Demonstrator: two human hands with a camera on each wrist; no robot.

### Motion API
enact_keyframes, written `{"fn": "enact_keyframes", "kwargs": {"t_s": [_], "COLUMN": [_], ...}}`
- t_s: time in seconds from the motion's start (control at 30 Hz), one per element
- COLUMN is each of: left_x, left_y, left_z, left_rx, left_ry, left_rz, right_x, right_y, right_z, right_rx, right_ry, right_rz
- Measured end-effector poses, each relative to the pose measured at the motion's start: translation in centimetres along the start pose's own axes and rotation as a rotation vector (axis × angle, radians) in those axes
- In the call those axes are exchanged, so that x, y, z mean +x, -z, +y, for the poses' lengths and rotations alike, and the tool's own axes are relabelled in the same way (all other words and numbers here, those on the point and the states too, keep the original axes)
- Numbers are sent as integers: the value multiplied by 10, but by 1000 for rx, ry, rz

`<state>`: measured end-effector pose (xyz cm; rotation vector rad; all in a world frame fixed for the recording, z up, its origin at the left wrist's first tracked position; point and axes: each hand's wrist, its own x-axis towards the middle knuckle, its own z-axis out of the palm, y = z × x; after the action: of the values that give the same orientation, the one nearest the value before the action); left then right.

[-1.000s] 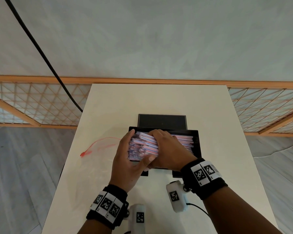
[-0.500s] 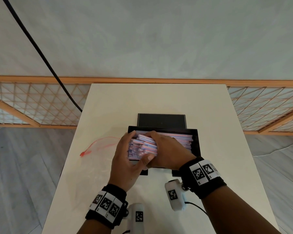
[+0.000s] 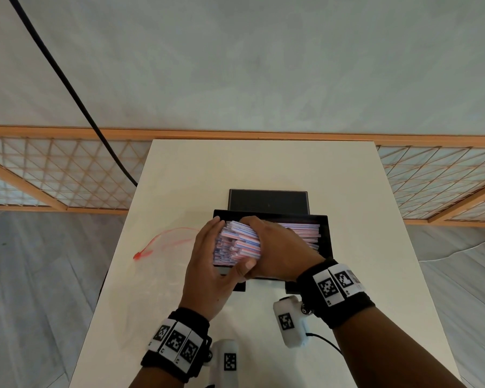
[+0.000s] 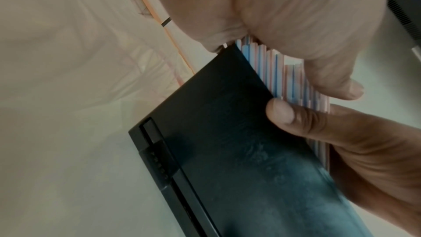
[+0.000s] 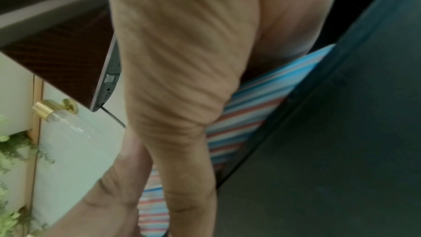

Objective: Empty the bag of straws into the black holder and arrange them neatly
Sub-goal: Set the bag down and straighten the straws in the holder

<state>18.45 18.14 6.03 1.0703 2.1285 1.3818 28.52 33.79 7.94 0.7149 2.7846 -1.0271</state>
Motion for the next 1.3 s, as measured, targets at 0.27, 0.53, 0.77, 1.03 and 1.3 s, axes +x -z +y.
{"fn": "enact_keyframes", "kwargs": {"t_s": [0.27,0.53,0.77,1.03,1.3], "left_x": [2,0,3,-3,-5], "left_y": [1,2,3,1,-6], "left_z": [-1,4,3,7,10], "left_rx": [110,60,115,83,57], "left_ry": [9,42,28,29,8], "left_rz": [-11,-15,-43,6,62], "right_x": [1,0,3,-3,-13], "right_y": [4,3,4,5,4], "right_z": [-5,-7,-8,-6,-7], "right_rx": [-122,-58,-236,-118,-47], "right_ry": [6,35,33,59,41], "right_rz": [5,-35,-16,50,54]}}
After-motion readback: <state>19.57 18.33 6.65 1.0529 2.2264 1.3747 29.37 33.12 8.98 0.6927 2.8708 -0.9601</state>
